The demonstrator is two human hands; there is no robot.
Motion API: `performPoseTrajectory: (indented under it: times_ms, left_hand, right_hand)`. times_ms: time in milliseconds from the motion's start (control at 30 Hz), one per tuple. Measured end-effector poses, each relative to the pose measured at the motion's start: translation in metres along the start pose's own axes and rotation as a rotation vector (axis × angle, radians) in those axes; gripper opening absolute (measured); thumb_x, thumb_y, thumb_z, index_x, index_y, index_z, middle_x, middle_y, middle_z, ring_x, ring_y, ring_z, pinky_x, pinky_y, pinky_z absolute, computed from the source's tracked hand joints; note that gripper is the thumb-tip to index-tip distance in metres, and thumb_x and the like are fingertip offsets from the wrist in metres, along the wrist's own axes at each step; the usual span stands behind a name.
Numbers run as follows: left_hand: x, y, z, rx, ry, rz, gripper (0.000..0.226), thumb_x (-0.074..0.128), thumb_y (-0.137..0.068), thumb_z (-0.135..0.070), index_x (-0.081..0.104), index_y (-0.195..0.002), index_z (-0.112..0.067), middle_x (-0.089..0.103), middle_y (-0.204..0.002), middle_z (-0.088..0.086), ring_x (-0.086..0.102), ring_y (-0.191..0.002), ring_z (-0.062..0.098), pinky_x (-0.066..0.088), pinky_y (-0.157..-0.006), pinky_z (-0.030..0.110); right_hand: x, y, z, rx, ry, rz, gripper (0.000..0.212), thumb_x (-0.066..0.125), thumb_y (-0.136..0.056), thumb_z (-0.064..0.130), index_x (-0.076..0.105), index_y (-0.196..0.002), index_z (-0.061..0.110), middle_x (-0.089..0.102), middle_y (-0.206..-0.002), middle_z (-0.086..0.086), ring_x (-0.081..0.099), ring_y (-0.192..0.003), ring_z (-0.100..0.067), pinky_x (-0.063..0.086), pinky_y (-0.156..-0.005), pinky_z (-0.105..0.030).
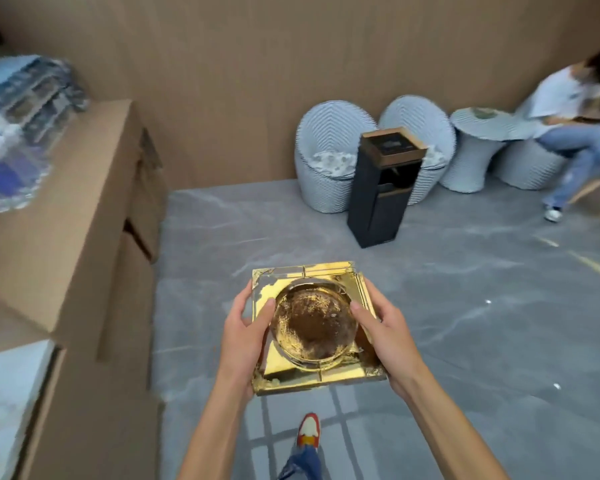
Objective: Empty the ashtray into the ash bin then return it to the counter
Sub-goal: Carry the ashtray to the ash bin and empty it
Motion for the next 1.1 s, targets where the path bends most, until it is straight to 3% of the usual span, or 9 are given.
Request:
performPoseTrajectory:
  times_ms: [100, 167, 267, 400, 600, 700, 800, 1000, 1100]
  left_hand:
    - [0.036, -0.045, -0.012, -0.034, -0.027, 0.052, 0.037, 0.068, -0.097, -0.034, 0.056, -0.132, -0.039, 0.083, -0.092, -0.002, 0.079, -0.087, 0.015, 0.063, -0.073, 0.027]
    - [0.059, -0.071, -0.019, -0.071, 0.014, 0.116, 0.033, 0.068, -0.097, -0.034, 0.054, -0.127, -0.038, 0.083, -0.083, 0.002, 0.080, -0.077, 0.018, 0.063, -0.061, 0.028]
    - [0.090, -0.110, -0.033, -0.101, 0.056, 0.213, 0.029, 0.066, -0.100, -0.028, 0.053, -0.124, -0.034, 0.082, -0.072, -0.004, 0.079, -0.061, 0.013, 0.056, -0.044, 0.021]
    - [0.130, -0.162, -0.053, -0.159, 0.100, 0.344, 0.032, 0.063, -0.101, -0.022, 0.058, -0.119, -0.047, 0.083, -0.089, 0.007, 0.081, -0.076, 0.029, 0.062, -0.050, 0.033]
    - [0.196, -0.223, -0.063, -0.136, 0.025, 0.417, 0.038, 0.062, -0.102, -0.021, 0.056, -0.127, -0.048, 0.084, -0.087, -0.003, 0.082, -0.078, 0.020, 0.061, -0.053, 0.028]
    - [0.233, -0.252, -0.065, -0.122, -0.005, 0.419, 0.042, 0.062, -0.102, -0.023, 0.054, -0.136, -0.045, 0.082, -0.085, -0.001, 0.081, -0.073, 0.016, 0.060, -0.051, 0.024]
    - [0.274, -0.283, -0.065, -0.113, -0.016, 0.403, 0.045, 0.062, -0.102, -0.022, 0.052, -0.142, -0.041, 0.079, -0.092, 0.007, 0.080, -0.067, 0.011, 0.057, -0.046, 0.019]
    - [0.378, -0.349, -0.058, -0.087, -0.041, 0.352, 0.040, 0.061, -0.102, -0.025, 0.052, -0.132, -0.050, 0.078, -0.086, -0.005, 0.075, -0.068, -0.005, 0.053, -0.047, 0.008]
    - [0.434, -0.372, -0.059, -0.104, -0.032, 0.318, 0.043, 0.062, -0.102, -0.026, 0.051, -0.136, -0.048, 0.079, -0.071, -0.005, 0.078, -0.065, 0.010, 0.059, -0.049, 0.020]
  right_hand:
    - [-0.022, -0.036, 0.003, 0.014, -0.014, -0.102, 0.047, 0.056, -0.102, 0.021, 0.051, -0.145, 0.040, 0.063, -0.136, 0.023, 0.057, -0.128, 0.000, 0.041, -0.114, -0.039]
    - [-0.036, -0.061, 0.006, 0.025, -0.026, -0.153, 0.047, 0.057, -0.102, 0.021, 0.050, -0.146, 0.037, 0.062, -0.140, 0.018, 0.055, -0.131, -0.005, 0.040, -0.116, -0.044]
    - [-0.054, -0.099, 0.011, 0.021, -0.032, -0.198, 0.044, 0.056, -0.103, 0.021, 0.054, -0.143, 0.040, 0.066, -0.134, 0.021, 0.059, -0.125, -0.002, 0.044, -0.111, -0.039]
    - [-0.078, -0.148, 0.019, 0.022, -0.060, -0.290, 0.043, 0.056, -0.103, 0.022, 0.056, -0.137, 0.046, 0.069, -0.124, 0.029, 0.063, -0.115, 0.006, 0.050, -0.096, -0.024]
    - [-0.122, -0.206, 0.023, 0.039, -0.088, -0.391, 0.044, 0.058, -0.102, 0.024, 0.054, -0.142, 0.043, 0.068, -0.126, 0.029, 0.063, -0.110, 0.013, 0.054, -0.085, -0.013]
    - [-0.150, -0.241, 0.025, 0.047, -0.086, -0.412, 0.048, 0.060, -0.101, 0.025, 0.051, -0.146, 0.038, 0.063, -0.138, 0.022, 0.058, -0.122, 0.006, 0.047, -0.108, -0.033]
    - [-0.182, -0.283, 0.022, 0.058, -0.068, -0.419, 0.050, 0.061, -0.100, 0.028, 0.048, -0.148, 0.037, 0.059, -0.144, 0.014, 0.054, -0.133, -0.008, 0.042, -0.114, -0.047]
    - [-0.267, -0.381, 0.018, 0.045, -0.050, -0.369, 0.052, 0.063, -0.098, 0.030, 0.048, -0.147, 0.039, 0.060, -0.142, 0.019, 0.055, -0.131, -0.006, 0.043, -0.113, -0.046]
    - [-0.320, -0.428, 0.017, 0.050, -0.034, -0.328, 0.053, 0.063, -0.098, 0.029, 0.048, -0.148, 0.039, 0.060, -0.141, 0.021, 0.056, -0.129, -0.001, 0.044, -0.112, -0.041]
Point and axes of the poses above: each hand's wrist, its own y-axis away from the middle knuckle, its own x-axis out of the palm, z = x × y, the point moved 2 cm from there along -y, towards the middle knuckle
